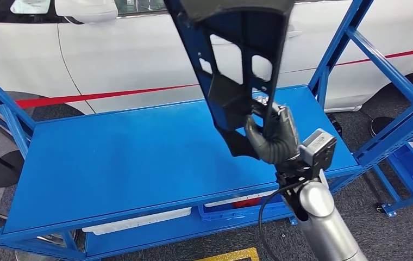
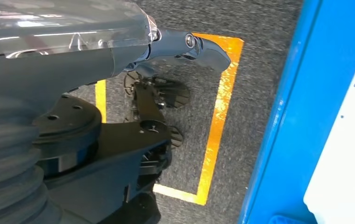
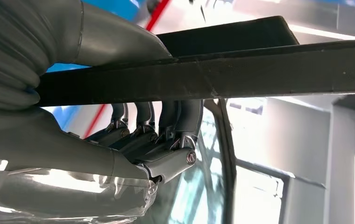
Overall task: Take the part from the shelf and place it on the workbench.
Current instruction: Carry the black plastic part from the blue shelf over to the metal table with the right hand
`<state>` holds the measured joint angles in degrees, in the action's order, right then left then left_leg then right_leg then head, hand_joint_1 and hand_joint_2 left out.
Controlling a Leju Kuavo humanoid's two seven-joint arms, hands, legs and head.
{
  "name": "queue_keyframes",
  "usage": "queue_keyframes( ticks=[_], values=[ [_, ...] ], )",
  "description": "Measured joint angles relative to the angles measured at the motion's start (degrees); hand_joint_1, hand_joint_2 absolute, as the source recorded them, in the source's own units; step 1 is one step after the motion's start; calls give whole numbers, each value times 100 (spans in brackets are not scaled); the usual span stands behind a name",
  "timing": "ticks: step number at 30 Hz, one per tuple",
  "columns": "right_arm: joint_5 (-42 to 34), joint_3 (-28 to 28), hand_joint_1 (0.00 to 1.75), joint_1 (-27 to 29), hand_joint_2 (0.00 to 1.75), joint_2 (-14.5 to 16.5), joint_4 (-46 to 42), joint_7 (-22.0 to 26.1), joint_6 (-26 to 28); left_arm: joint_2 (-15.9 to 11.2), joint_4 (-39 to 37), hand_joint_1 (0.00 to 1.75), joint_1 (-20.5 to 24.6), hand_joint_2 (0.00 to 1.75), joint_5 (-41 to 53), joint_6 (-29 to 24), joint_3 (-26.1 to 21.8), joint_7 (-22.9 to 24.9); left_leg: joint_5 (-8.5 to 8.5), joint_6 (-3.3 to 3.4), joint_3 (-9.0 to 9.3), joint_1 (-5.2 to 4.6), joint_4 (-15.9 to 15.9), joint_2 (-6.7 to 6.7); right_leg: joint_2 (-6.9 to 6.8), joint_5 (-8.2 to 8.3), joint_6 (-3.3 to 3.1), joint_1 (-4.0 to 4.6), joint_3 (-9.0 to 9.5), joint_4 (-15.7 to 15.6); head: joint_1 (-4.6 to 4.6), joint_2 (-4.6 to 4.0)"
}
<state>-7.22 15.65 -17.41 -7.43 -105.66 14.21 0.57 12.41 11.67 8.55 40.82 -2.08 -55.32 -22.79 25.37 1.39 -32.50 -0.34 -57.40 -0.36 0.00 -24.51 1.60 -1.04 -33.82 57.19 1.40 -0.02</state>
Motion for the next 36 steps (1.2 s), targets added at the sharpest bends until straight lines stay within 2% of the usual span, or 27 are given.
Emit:
queue_keyframes(
  ticks=[5, 16, 21, 23, 25, 27, 28, 29, 30, 31, 33, 34, 36],
  values=[
    [21, -253, 175, -229, 175, -124, -111, -62, -60, -1, 0, 0, 69, 175, 33, -2, 109, -36, 2, 0, -2, -1, 0, 2, 3, 0, 0, -1, -6, 0, 0, 0],
    [-11, -282, 175, -529, 175, -167, -2, -183, -36, 0, 0, 0, 144, 175, 103, -219, 307, -60, 7, 8, -15, -17, -16, 1, -1, 9, 17, -18, -9, -2, 0, 0],
    [-208, -282, 175, -600, 175, -187, 77, -140, -23, -4, 0, 0, 147, 175, 72, -204, 324, -8, 12, 56, -41, -45, -48, 0, -2, 26, 69, -34, -12, -8, 0, 0],
    [-360, -283, 175, -677, 175, -209, 97, -131, -21, -6, 0, 0, 151, 175, 67, -215, 326, 1, -29, 106, -30, -21, -8, 6, -1, -11, 99, -39, -30, 28, 0, 0],
    [-511, -286, 175, -764, 175, -227, 117, -116, -15, -7, 0, 0, 160, 175, 56, -232, 326, 2, -72, 156, -24, 8, 37, 15, 1, -267, 109, -43, -188, 396, 0, 0],
    [-602, -288, 175, -813, 175, -241, 143, -100, -4, -9, 0, 0, 165, 175, 43, -252, 326, 0, -81, 172, -44, -1, 36, 17, 2, -661, 111, -41, -532, 1173, 0, 0],
    [-627, -288, 175, -820, 175, -249, 161, -93, 3, -11, 0, 0, 164, 175, 30, -268, 326, -2, -82, 172, -52, -6, 30, 15, 2, -783, 111, -39, -688, 1518, 0, 0],
    [-645, -287, 175, -825, 175, -256, 181, -88, 8, -13, 0, 0, 161, 175, 15, -285, 326, -7, -81, 171, -58, -9, 22, 12, 2, -803, 107, -38, -765, 1690, 0, 0],
    [-663, -287, 175, -834, 175, -261, 204, -81, 16, -16, 0, 0, 159, 175, -1, -302, 326, -15, -78, 167, -62, -11, 10, 8, 1, -709, 96, -37, -730, 1629, 0, 0],
    [-687, -287, 175, -853, 175, -263, 226, -75, 25, -19, 0, 0, 159, 175, -18, -317, 326, -25, -71, 156, -62, -11, -5, 3, 1, -524, 80, -37, -581, 1339, 0, 0],
    [-745, -283, 175, -922, 175, -265, 271, -71, 44, -23, 0, 0, 164, 175, -56, -339, 326, -46, -46, 115, -77, -21, -55, -4, 0, -200, 36, -22, -193, 545, 0, 0],
    [-791, -279, 175, -963, 175, -267, 300, -75, 50, -28, 1, 0, 167, 175, -84, -349, 326, -55, -38, 87, -95, -29, -77, -6, 2, -127, 14, -8, -74, 287, 0, 0],
    [-921, -271, 175, -1042, 175, -279, 386, -89, 52, -40, 2, 0, 167, 175, -136, -375, 326, -67, -41, 27, -128, -38, -90, -6, 9, -119, -28, 24, -33, 159, 1, 0]
  ],
)
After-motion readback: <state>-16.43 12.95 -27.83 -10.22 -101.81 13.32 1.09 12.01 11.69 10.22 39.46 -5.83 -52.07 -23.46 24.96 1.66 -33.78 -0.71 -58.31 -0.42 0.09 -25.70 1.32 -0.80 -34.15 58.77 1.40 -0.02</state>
